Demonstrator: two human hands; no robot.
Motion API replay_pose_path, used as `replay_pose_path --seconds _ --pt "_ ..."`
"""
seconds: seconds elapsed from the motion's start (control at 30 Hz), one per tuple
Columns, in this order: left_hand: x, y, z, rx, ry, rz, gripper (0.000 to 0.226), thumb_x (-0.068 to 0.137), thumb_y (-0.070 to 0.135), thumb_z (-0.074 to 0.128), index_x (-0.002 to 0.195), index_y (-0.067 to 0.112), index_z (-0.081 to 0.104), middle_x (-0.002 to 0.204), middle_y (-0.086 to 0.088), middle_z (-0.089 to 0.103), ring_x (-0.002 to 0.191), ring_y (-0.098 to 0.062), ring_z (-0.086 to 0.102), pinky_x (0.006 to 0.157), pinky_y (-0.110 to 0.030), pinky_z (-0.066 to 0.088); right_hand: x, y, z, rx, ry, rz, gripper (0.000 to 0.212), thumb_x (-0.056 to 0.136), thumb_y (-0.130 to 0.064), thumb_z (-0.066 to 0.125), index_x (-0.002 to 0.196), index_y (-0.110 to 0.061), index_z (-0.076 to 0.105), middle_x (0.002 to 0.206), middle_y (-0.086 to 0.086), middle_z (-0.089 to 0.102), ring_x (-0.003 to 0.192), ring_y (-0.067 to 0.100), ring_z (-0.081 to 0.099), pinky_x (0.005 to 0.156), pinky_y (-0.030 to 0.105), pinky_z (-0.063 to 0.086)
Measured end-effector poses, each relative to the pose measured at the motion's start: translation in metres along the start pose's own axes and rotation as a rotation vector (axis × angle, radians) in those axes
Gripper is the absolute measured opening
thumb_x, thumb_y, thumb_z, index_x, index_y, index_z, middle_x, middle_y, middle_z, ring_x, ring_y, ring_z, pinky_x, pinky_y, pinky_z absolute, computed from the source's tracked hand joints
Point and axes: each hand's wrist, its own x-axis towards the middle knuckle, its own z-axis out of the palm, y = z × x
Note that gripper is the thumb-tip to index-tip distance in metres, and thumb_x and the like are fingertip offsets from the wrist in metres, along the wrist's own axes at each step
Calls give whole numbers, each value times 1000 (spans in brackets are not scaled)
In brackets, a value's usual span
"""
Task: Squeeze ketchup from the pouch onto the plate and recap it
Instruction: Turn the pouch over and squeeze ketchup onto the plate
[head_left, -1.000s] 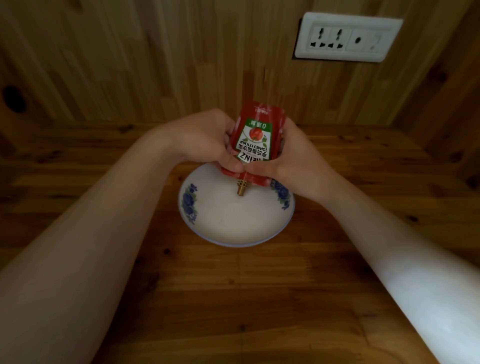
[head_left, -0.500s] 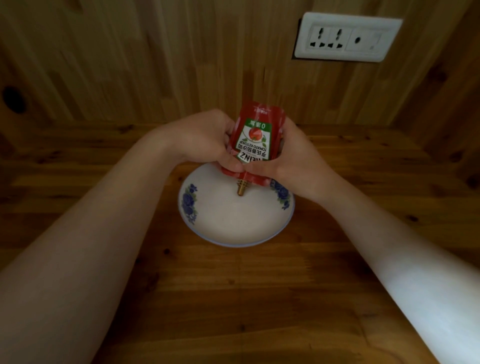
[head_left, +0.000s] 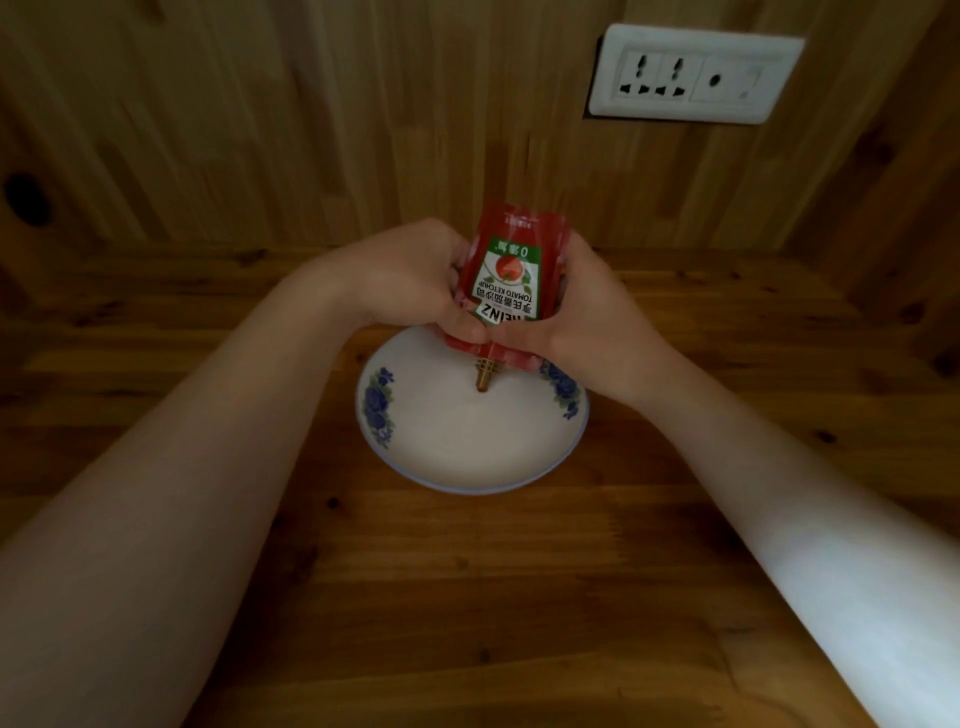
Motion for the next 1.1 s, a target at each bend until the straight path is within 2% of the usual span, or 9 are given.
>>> replay_pose_path --seconds 0.1,0.27,0.4,0.53,0.7,0.77,0.87,0.97,1.1 --pt "0 0 1 9 11 11 40 68 2 88 102 19 77 89 9 80 87 -4 75 78 -16 58 -1 -1 0 -6 5 -6 88 71 -7 96 141 -24 47 126 -7 69 118 8 67 101 37 58" --pt "0 0 1 11 20 15 40 68 2 88 100 22 76 87 14 80 83 0 74 75 -12 57 -2 -2 0 -3 18 -20 88 72 -7 95 143 -21 47 127 -6 69 118 7 67 100 33 58" --pt "1 0 2 0 22 28 40 67 2 89 97 26 75 86 16 79 82 1 74 75 -12 57 -1 -3 0 -6 18 -20 90 71 -10 96 145 -21 46 129 -6 69 119 8 67 100 36 58" --pt "0 0 2 -41 20 40 44 68 1 88 96 30 70 81 17 79 80 2 74 69 -10 55 -1 -2 0 -4 42 -22 91 70 -14 97 145 -24 46 126 -12 68 117 4 67 97 31 58" --pt "3 2 2 -73 76 49 54 68 3 88 116 20 69 91 3 81 86 -8 77 73 -19 60 1 -2 -3 56 92 -20 87 70 -8 95 142 -20 47 128 -3 70 119 12 68 100 43 59" --pt "4 3 2 -73 95 53 57 68 7 89 119 20 68 91 3 81 86 -9 77 74 -22 61 1 -2 -5 91 104 -18 84 71 -6 94 139 -20 49 126 -2 70 118 13 69 100 42 59" --pt "2 7 1 -72 118 59 53 68 11 89 117 22 70 89 5 80 83 -7 76 70 -21 61 1 -3 -6 129 97 -16 84 72 -8 95 141 -18 49 127 -3 70 118 10 69 97 34 60" --pt "1 10 1 -79 133 60 44 71 12 88 111 21 71 85 8 80 79 -5 76 66 -18 59 3 -3 -8 149 106 -4 83 71 -12 96 139 -19 50 127 -3 71 117 9 70 95 33 60" --pt "0 14 3 -133 174 44 32 75 8 85 102 17 71 80 5 79 76 -8 77 64 -18 59 5 0 -11 227 114 48 68 71 -7 94 121 -30 54 114 -9 75 108 5 73 88 29 61"
